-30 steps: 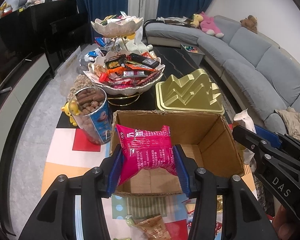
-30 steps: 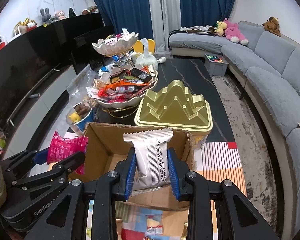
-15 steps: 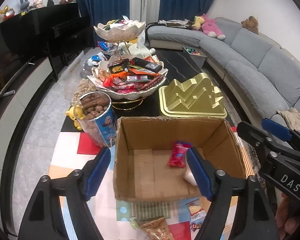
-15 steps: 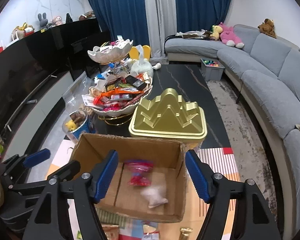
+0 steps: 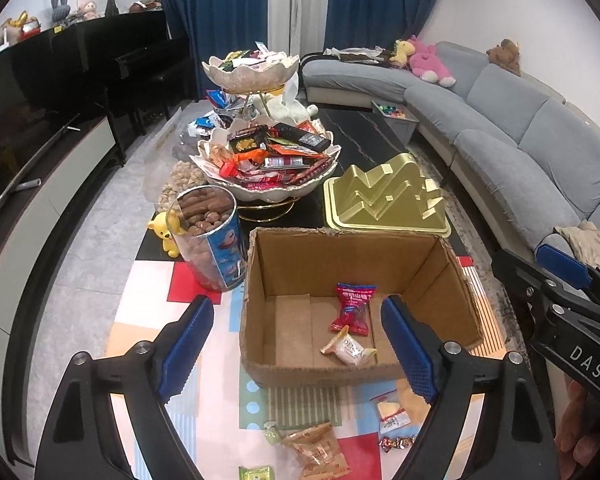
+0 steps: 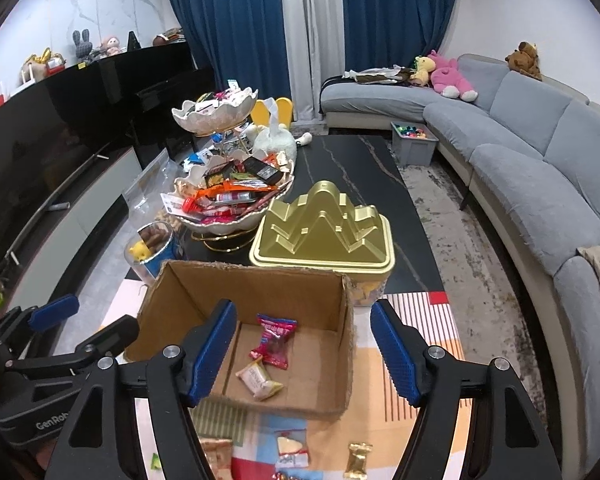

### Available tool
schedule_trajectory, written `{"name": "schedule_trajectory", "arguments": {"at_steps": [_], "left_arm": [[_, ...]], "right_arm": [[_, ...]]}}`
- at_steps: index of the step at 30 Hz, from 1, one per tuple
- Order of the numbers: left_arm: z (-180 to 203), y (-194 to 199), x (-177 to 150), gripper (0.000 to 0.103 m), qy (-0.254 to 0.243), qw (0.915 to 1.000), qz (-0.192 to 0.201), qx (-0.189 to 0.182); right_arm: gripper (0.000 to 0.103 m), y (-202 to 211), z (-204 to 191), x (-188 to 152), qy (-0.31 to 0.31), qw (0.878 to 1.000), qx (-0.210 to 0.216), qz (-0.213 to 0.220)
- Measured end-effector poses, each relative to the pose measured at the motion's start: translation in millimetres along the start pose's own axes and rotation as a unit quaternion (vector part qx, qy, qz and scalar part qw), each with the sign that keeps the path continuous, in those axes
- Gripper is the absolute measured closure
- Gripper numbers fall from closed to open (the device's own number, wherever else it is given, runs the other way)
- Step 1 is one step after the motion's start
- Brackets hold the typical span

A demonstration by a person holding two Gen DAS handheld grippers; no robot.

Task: Organize snacks
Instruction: 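Withdraw both tools from the box back toward the remaining snacks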

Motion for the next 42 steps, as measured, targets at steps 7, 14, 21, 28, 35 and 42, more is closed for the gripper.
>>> {"name": "schedule_trajectory", "arguments": {"at_steps": [7, 14, 21, 28, 35, 42], "left_arm": [[2, 15, -14, 0.017, 0.001, 1.0, 0.005, 0.0], [3, 26, -34, 0.017, 0.001, 1.0, 0.003, 0.005], [6, 36, -57, 0.017, -0.004, 1.0, 0.005, 0.005], [13, 41, -78, 0.017, -0.01, 0.9999, 0.005, 0.001], [17, 36, -104, 0.014, -0.016, 0.9999, -0.002, -0.001], [17, 27, -129, 0.011, -0.018, 0.9998, -0.009, -0.004]], "right_arm": [[0.033, 16, 4, -18, -0.004, 1.0, -0.007, 0.003], [0.033, 30, 3, -38, -0.005, 1.0, -0.01, 0.006], [0.033, 38, 4, -60, -0.005, 1.0, -0.01, 0.003], [0.033, 45, 10, -79, -0.014, 1.0, -0.011, 0.0], [0.033, 45, 14, -100, -0.01, 1.0, -0.02, -0.005], [0.025, 41, 13, -120, -0.006, 0.999, -0.029, -0.014]]}}
Point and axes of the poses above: each gripper's, at about its wrist camera, not at the fingertips, and y roughly against the way its jaws point, z to its right, x to its top, the point moved 6 cm from there along -y, roughly the way its jaws point, and after that the axes turned 12 degrees about -z, right-handed, at the moved point
